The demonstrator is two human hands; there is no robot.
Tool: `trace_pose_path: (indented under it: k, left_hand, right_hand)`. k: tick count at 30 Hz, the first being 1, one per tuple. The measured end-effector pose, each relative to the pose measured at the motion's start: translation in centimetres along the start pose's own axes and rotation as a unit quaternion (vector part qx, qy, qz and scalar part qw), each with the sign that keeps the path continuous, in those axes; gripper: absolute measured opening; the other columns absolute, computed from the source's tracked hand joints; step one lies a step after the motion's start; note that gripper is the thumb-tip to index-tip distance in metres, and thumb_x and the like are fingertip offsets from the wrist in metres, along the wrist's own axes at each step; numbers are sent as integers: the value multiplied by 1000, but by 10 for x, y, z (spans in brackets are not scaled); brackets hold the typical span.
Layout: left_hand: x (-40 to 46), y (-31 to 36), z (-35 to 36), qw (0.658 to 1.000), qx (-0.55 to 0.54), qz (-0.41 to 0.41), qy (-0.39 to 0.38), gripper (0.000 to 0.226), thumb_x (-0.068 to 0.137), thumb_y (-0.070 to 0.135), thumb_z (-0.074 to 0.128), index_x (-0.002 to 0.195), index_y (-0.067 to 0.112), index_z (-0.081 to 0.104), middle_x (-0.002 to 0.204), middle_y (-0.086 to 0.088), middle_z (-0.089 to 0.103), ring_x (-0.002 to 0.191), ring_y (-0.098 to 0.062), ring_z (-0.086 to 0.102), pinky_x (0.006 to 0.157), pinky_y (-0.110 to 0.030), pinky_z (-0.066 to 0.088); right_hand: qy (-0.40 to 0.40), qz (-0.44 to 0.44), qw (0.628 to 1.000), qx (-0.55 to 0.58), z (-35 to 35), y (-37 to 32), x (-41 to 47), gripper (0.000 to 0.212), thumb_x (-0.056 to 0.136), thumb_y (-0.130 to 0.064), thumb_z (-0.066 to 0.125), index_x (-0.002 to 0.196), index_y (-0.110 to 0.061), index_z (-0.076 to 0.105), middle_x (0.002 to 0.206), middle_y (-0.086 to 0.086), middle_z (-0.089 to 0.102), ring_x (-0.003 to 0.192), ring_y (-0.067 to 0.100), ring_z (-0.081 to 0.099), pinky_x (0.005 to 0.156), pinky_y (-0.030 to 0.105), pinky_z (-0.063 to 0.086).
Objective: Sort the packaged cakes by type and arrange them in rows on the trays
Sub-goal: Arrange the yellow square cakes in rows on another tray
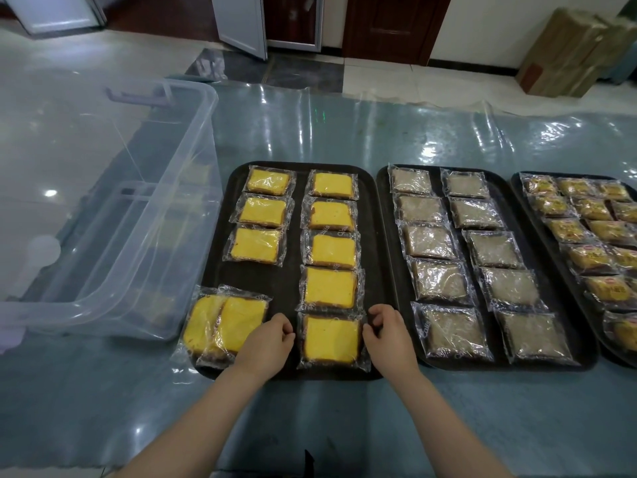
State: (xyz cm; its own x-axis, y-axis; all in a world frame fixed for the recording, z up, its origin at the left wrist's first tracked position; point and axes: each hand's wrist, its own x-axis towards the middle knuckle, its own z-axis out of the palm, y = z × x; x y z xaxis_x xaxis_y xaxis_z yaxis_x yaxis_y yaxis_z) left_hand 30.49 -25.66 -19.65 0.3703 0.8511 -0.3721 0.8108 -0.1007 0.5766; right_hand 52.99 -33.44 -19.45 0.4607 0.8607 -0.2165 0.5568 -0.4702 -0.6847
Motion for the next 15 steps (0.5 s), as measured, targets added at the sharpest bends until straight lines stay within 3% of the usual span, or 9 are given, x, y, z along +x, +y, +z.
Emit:
trace_pose_path:
  k: [6, 11, 15]
  left_hand:
    - [1, -4, -25, 997, -11, 22, 70, 3, 99, 24, 55, 100, 24, 57, 86, 6, 64, 74, -7, 61, 67, -32, 56]
    - [0, -17, -43, 990, -7, 45, 131, 8, 98, 24, 57, 105, 28, 56, 93, 14, 59, 78, -1, 57, 61, -15, 43]
    - [2, -34, -53, 986, 9, 52, 158, 13, 96, 22, 58, 109, 25, 58, 101, 11, 57, 93, -6, 54, 75, -19, 44]
  right_hand:
    - [-23, -41, 998, 50, 10, -22, 0, 25, 97, -13, 55, 117, -28, 53, 97, -7, 52, 70, 9, 53, 66, 28, 53]
    - [-64, -82, 993, 58, 30, -48, -3, 25, 96, -11, 57, 113, -29, 56, 96, -7, 53, 81, 7, 55, 71, 23, 50]
    - [-104, -82, 989, 63, 50, -68, -8, 25, 96, -13, 57, 112, -32, 55, 97, -8, 55, 83, 8, 57, 68, 19, 50]
